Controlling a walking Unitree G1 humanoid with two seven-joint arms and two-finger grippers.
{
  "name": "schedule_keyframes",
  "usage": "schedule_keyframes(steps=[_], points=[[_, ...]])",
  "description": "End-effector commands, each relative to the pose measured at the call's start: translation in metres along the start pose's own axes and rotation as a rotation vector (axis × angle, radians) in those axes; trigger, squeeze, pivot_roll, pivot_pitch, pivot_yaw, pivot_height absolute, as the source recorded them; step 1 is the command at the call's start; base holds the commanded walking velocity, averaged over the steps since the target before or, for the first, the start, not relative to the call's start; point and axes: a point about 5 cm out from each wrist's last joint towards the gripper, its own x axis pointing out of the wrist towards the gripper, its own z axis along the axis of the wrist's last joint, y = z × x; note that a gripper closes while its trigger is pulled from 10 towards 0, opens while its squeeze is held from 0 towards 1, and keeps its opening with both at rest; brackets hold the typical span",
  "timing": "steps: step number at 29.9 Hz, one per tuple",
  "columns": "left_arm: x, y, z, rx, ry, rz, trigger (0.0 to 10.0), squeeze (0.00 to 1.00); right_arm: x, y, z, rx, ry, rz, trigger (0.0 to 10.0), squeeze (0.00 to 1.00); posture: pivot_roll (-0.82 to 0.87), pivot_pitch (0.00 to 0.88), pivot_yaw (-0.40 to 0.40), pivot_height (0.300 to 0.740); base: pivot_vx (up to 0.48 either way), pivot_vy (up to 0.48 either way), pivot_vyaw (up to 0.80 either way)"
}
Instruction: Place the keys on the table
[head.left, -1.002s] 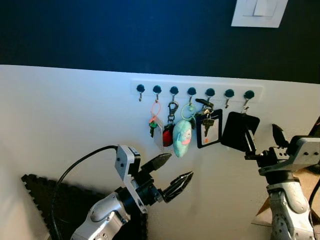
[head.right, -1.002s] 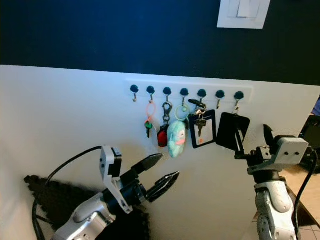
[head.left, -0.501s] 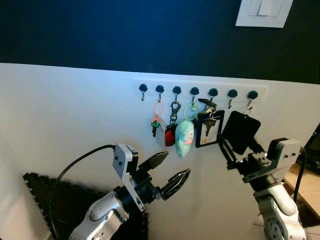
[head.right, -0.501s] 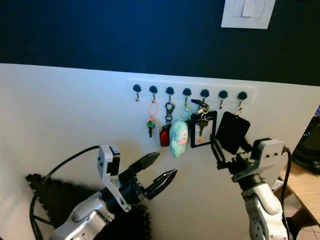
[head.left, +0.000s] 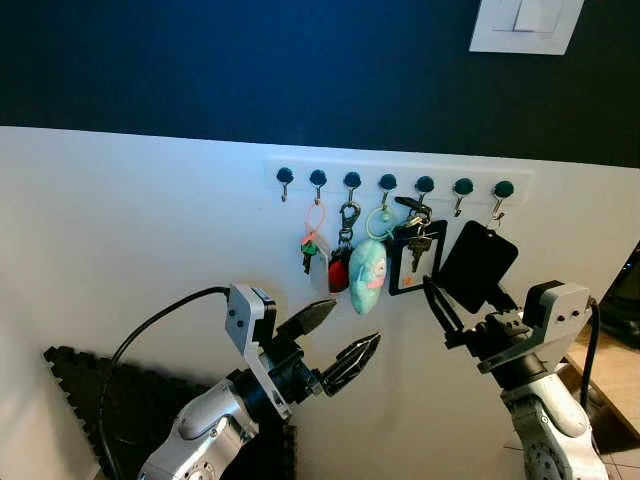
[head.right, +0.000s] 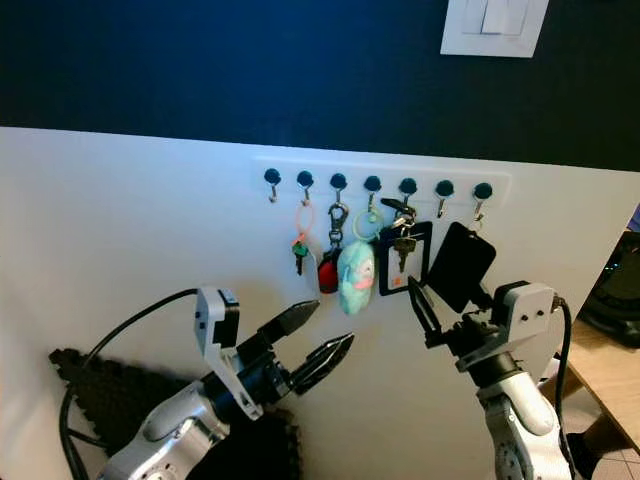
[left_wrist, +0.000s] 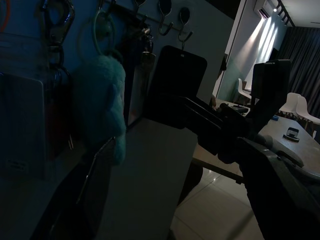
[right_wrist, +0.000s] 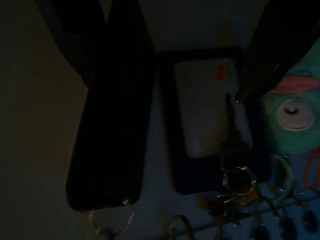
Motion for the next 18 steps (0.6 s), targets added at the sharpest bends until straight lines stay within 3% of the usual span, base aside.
schedule_keyframes(steps=[1,3,4,5,6,11,13,14,16,18], points=[[0.003,-0.002,0.004,0.009,-0.013,-0.010,10.0,0.00,0.000,-0.008,0.007,-0.034,-0.032,-0.044,9.3,0.00,0.07,0.076,-0.009,0.740,0.000,0.000,0.00],[0.004,-0.002,0.004,0.008,-0.016,-0.012,10.0,0.00,0.001,-0.011,0.009,-0.043,-0.044,-0.057,8.7,0.00,0.07,0.076,-0.009,0.740,0.000,0.000,0.00],[0.004,-0.003,0.004,0.007,-0.017,-0.014,10.0,0.00,0.001,-0.012,0.011,-0.044,-0.053,-0.064,6.4,0.00,0.07,0.075,-0.009,0.740,0.000,0.000,0.00],[0.004,-0.003,0.004,0.006,-0.017,-0.015,10.0,0.00,0.001,-0.012,0.012,-0.043,-0.059,-0.069,6.4,0.00,0.07,0.075,-0.009,0.740,0.000,0.000,0.00],[0.004,-0.003,0.005,0.006,-0.018,-0.016,10.0,0.00,0.001,-0.014,0.014,-0.047,-0.069,-0.078,4.2,0.00,0.07,0.075,-0.009,0.740,0.000,0.000,0.00],[0.005,-0.004,0.005,0.003,-0.023,-0.023,10.0,0.00,0.001,-0.016,0.017,-0.054,-0.087,-0.093,3.5,0.00,0.06,0.066,-0.007,0.740,0.000,0.000,0.00],[0.005,-0.004,0.005,0.004,-0.023,-0.025,10.0,0.00,0.001,-0.015,0.018,-0.054,-0.090,-0.093,2.3,0.00,0.06,0.065,-0.007,0.740,0.000,0.000,0.00],[0.005,-0.004,0.005,0.004,-0.023,-0.025,10.0,0.00,0.001,-0.015,0.018,-0.054,-0.090,-0.093,2.3,0.00,0.06,0.065,-0.007,0.740,0.000,0.000,0.00],[0.005,-0.004,0.005,0.006,-0.023,-0.026,10.0,0.00,0.001,-0.015,0.018,-0.052,-0.094,-0.096,0.0,0.00,0.06,0.062,-0.008,0.740,0.000,0.000,0.00],[0.005,-0.004,0.005,0.006,-0.023,-0.025,10.0,0.00,0.001,-0.015,0.018,-0.051,-0.095,-0.097,0.0,0.00,0.06,0.060,-0.009,0.740,0.000,0.000,0.00]])
